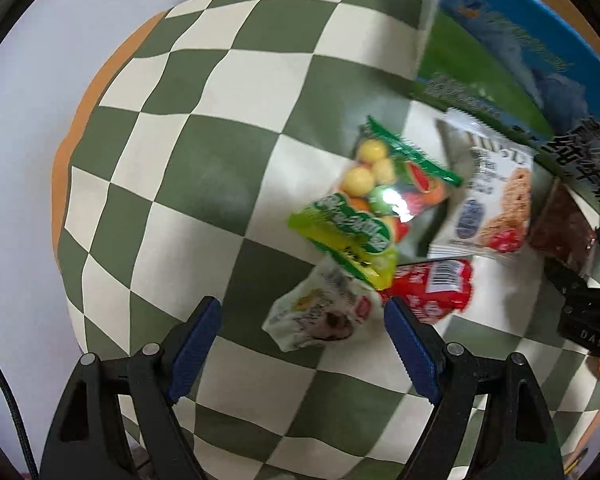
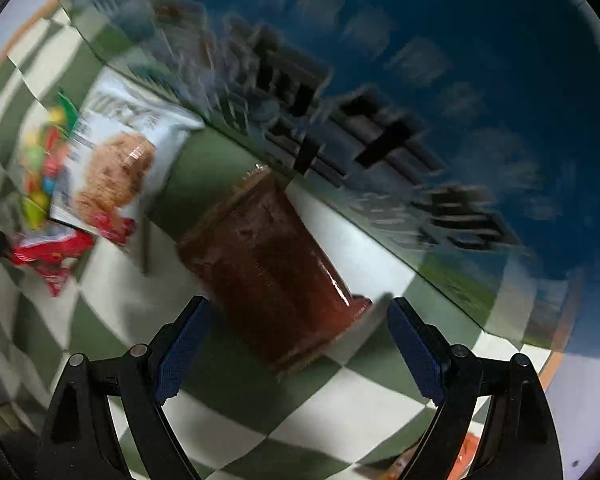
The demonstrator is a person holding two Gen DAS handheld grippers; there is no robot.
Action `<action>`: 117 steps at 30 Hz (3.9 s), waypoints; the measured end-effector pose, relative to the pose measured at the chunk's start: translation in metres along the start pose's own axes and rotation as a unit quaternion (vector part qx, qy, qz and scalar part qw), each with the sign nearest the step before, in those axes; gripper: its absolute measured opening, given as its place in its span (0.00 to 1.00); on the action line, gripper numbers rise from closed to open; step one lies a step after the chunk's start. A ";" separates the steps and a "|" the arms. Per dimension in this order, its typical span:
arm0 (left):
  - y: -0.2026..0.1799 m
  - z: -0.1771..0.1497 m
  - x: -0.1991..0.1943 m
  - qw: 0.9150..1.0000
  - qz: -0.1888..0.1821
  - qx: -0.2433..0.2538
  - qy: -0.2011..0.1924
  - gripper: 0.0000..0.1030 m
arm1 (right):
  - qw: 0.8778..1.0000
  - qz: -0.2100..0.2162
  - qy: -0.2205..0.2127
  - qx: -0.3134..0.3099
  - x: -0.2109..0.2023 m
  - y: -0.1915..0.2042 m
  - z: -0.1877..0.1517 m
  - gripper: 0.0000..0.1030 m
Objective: Organize snacks
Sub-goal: 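Grasp the fruit-candy bag with the left tool while the right tool grasps the brown packet, then carry both packets into the box and open both tools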
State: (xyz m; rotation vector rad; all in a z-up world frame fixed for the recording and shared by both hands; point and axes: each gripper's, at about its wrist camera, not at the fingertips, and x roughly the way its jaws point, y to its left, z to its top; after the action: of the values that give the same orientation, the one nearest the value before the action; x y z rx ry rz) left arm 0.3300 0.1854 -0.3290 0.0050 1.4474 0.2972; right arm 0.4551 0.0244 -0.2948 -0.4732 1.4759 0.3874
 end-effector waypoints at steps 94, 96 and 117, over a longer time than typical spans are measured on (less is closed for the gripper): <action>-0.170 0.214 -0.050 0.974 -0.146 0.164 0.063 0.68 | 0.941 0.064 0.000 0.333 -0.070 -0.206 0.044 0.70; -0.171 0.216 -0.047 0.974 -0.150 0.160 0.063 0.83 | 0.940 0.070 0.000 0.334 -0.064 -0.206 0.045 0.76; -0.149 0.183 -0.089 0.976 -0.150 0.155 -0.033 0.83 | 0.940 0.067 -0.025 0.334 -0.073 -0.189 0.039 0.90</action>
State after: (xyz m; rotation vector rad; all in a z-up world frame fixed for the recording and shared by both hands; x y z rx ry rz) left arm 0.5296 0.0562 -0.2454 0.0474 1.3923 -0.1764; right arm 0.5824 -0.1125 -0.2084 0.1815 1.4902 -0.0124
